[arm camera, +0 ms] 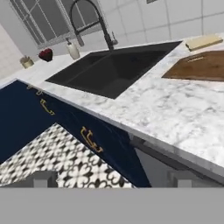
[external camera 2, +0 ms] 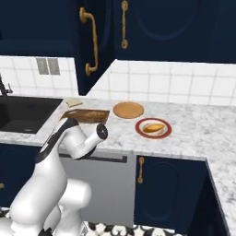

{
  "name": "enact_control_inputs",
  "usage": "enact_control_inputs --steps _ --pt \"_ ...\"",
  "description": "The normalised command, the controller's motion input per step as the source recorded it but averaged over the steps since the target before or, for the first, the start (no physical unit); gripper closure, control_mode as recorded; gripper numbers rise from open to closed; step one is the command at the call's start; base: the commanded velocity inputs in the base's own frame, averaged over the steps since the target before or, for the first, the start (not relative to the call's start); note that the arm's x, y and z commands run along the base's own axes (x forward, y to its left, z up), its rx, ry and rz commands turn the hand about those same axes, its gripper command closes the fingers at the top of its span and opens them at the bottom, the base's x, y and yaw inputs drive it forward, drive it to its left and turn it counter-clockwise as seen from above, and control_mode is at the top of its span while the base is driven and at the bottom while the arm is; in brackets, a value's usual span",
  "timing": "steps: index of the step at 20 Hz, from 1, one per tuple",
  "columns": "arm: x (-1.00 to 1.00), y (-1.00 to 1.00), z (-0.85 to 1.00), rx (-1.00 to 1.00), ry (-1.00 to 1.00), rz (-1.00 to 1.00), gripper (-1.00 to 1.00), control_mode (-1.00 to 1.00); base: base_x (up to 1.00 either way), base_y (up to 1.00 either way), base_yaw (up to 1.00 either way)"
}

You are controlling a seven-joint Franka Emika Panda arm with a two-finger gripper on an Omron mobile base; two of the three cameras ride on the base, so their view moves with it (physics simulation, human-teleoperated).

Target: From the different types of pastries on the counter, select a croissant and place it on the cutting board. Then retrieve a jar of jam from the cabinet and place it alongside the croissant on the cutting board.

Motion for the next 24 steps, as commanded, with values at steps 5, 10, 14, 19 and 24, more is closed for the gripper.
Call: enact_control_inputs --steps 5,10,14,19,24 --pt "0.0 0.0 0.0 0.0 0.0 0.0 -1.0 1.0 -0.37 1.0 -0.05" --pt "0.0 0.0 0.0 0.0 0.0 0.0 -1.0 1.0 0.37 0.76 0.0" --pt "0.0 0.0 0.0 0.0 0.0 0.0 -1.0 1.0 0.59 0.15 0.0" --pt "0.0 0.0 0.0 0.0 0.0 0.0 -1.0 1.0 0.17 0.01 0.0" --pt "0.0 0.0 0.0 0.0 0.0 0.0 -1.0 1.0 0.6 0.24 -0.01"
